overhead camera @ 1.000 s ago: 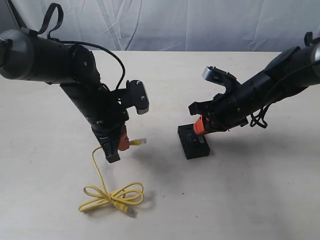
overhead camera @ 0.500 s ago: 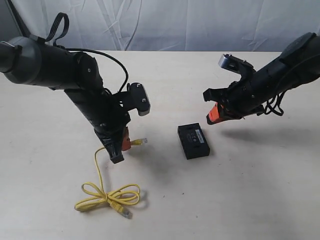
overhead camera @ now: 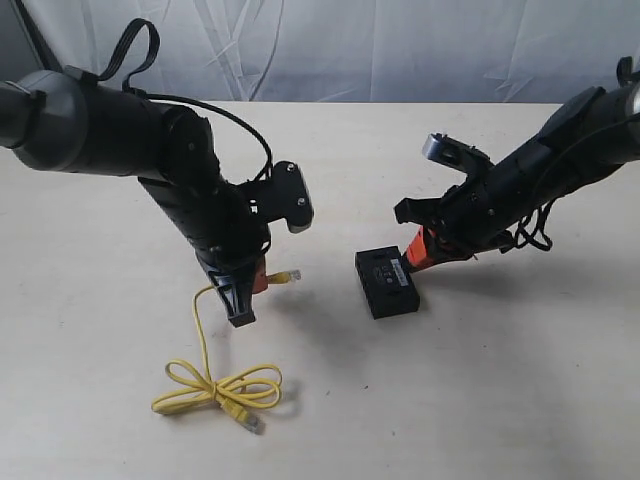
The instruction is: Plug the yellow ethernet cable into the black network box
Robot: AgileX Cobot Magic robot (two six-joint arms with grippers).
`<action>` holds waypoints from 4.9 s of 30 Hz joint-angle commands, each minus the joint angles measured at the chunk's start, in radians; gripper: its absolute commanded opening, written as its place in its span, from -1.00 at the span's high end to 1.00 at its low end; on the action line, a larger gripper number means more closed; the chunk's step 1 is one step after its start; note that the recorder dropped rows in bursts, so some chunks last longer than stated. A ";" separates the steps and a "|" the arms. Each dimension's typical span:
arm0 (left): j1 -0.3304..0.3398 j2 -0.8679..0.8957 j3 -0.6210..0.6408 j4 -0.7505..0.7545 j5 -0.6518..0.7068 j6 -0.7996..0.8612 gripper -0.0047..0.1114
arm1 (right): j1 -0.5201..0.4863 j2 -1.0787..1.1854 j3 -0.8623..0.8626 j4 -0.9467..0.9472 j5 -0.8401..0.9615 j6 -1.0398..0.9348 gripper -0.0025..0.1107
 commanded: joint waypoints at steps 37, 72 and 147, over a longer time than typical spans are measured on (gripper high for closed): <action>-0.004 0.057 0.002 -0.086 -0.013 0.013 0.92 | 0.095 0.017 -0.004 0.125 0.054 -0.007 0.96; -0.004 0.055 0.002 -0.151 -0.035 0.042 0.92 | 0.095 0.017 -0.004 0.153 0.074 -0.007 0.96; -0.004 0.057 0.002 -0.191 -0.098 0.216 0.92 | 0.149 0.049 -0.007 0.193 0.060 -0.077 0.96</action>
